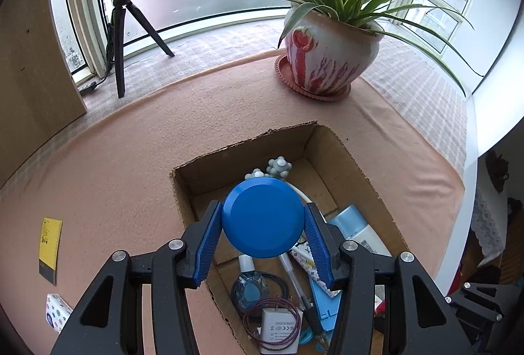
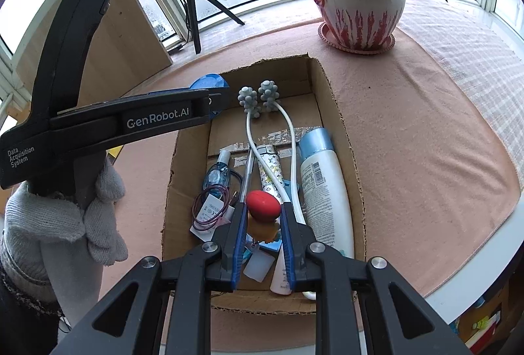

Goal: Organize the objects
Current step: 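Carry the blue lid and toy figure into the box and open both grippers, then grasp the star-patterned tissue pack with the right gripper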

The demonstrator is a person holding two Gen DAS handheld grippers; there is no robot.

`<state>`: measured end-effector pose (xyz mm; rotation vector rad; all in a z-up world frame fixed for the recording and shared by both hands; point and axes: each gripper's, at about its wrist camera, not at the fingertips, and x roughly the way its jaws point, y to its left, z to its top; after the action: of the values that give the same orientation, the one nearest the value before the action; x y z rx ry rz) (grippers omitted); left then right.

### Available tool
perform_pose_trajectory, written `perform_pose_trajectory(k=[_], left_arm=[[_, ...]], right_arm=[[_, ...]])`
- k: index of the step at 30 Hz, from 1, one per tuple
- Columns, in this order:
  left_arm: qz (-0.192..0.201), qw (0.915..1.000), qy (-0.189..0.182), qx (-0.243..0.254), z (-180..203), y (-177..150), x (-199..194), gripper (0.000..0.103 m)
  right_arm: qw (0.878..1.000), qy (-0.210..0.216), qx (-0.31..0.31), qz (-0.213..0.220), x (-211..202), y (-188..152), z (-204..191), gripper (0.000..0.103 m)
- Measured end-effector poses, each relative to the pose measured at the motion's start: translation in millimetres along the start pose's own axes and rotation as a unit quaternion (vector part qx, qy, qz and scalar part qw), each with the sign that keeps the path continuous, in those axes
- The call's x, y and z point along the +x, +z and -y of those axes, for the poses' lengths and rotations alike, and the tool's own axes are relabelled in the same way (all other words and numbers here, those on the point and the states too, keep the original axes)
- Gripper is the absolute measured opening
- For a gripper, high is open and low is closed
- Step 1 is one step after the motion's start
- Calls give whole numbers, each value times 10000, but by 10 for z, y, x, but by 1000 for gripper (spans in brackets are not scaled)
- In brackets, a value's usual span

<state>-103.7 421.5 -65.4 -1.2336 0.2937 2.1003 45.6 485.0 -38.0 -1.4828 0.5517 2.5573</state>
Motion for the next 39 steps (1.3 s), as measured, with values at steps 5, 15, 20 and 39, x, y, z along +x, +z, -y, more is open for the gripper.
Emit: perform_pose_trajectory(k=[5, 15, 20, 39], left_arm=[[33, 10000, -22, -22, 0, -9, -26, 67], [74, 9996, 99, -235, -222, -132, -201, 67], [113, 9985, 192, -504, -528, -303, -378, 67], [278, 9680, 1044, -2263, -2220, -1692, -1215, 67]], right_arm=[[10000, 43, -75, 50, -15, -1, -39, 27], [10000, 62, -46, 48, -6, -3, -116, 44], [9998, 180, -26, 0, 27, 8, -217, 44], [9882, 1096, -914, -558, 531, 270, -1328, 44]])
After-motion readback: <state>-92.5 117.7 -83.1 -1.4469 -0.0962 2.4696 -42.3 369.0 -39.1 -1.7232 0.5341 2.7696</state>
